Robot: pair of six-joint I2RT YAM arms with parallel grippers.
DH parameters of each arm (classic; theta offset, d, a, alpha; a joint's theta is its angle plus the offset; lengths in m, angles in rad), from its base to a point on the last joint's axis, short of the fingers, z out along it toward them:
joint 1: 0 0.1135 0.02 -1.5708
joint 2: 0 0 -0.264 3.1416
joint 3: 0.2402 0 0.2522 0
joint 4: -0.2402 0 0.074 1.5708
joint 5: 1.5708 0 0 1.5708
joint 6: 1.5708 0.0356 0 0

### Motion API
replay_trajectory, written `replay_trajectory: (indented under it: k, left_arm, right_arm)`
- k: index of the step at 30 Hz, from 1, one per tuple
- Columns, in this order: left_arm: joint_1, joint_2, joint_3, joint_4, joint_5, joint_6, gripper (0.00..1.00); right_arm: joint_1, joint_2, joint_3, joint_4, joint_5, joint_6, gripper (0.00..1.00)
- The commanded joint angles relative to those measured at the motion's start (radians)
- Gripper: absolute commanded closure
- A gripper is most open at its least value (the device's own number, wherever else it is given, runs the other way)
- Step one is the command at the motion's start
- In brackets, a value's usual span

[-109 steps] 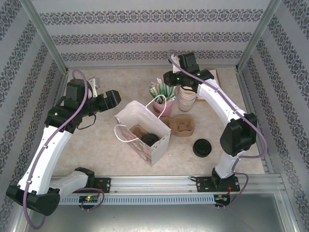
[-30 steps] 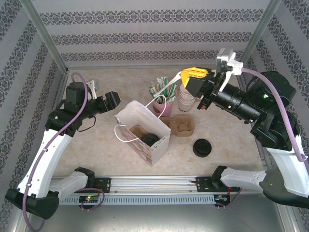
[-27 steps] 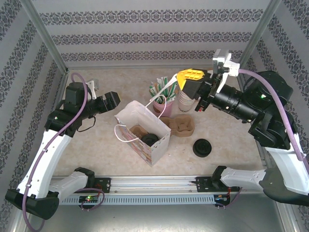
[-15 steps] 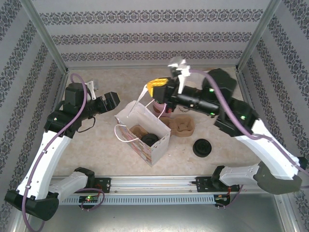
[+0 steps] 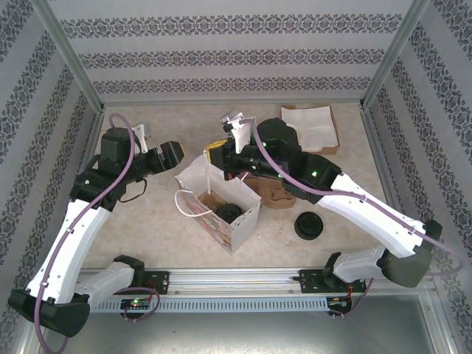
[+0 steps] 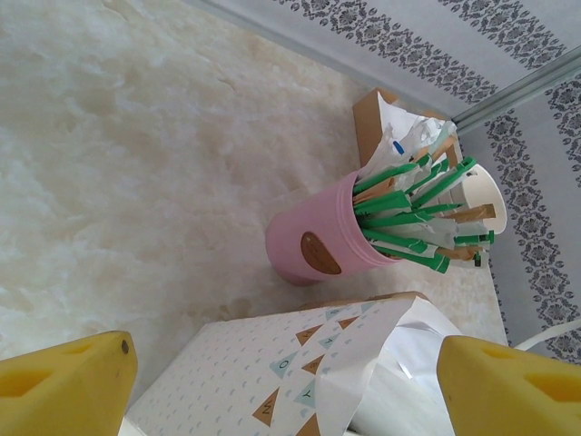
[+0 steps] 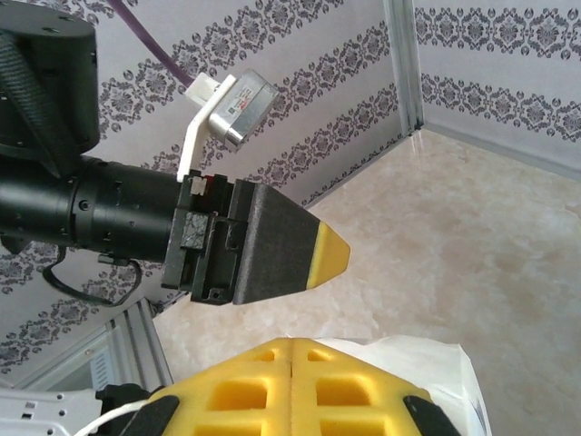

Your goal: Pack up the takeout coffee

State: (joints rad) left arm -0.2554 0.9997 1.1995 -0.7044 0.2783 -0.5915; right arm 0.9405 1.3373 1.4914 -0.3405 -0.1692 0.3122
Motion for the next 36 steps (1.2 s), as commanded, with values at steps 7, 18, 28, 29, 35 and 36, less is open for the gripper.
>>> replay_trajectory:
  k: [7, 18, 28, 29, 35, 36]
  left_arm:
    - [-0.009, -0.011, -0.035, 0.053, -0.041, 0.032, 0.13]
    - [-0.01, 0.033, 0.013, 0.043, -0.103, 0.104, 0.13]
    - [-0.009, 0.037, 0.07, 0.046, -0.097, 0.167, 0.11]
    - [-0.009, 0.04, 0.077, 0.038, -0.078, 0.177, 0.11]
    - [-0.009, 0.046, 0.119, -0.053, 0.027, 0.284, 0.12]
    - [-0.01, 0.045, 0.131, -0.085, 0.04, 0.311, 0.13]
  right_arm:
    - [-0.01, 0.008, -0.039, 0.03, 0.108, -0.007, 0.67]
    - [-0.12, -0.072, 0.063, -0.111, 0.244, -0.073, 0.58]
    - [-0.526, -0.143, 0.125, -0.239, 0.182, -0.008, 0.61]
    - [-0.584, -0.134, 0.125, -0.249, 0.156, 0.001, 0.61]
    - [-0.922, 0.028, 0.135, -0.3, -0.102, 0.058, 0.59]
    - [-0.958, 0.069, 0.141, -0.309, -0.119, 0.052, 0.59]
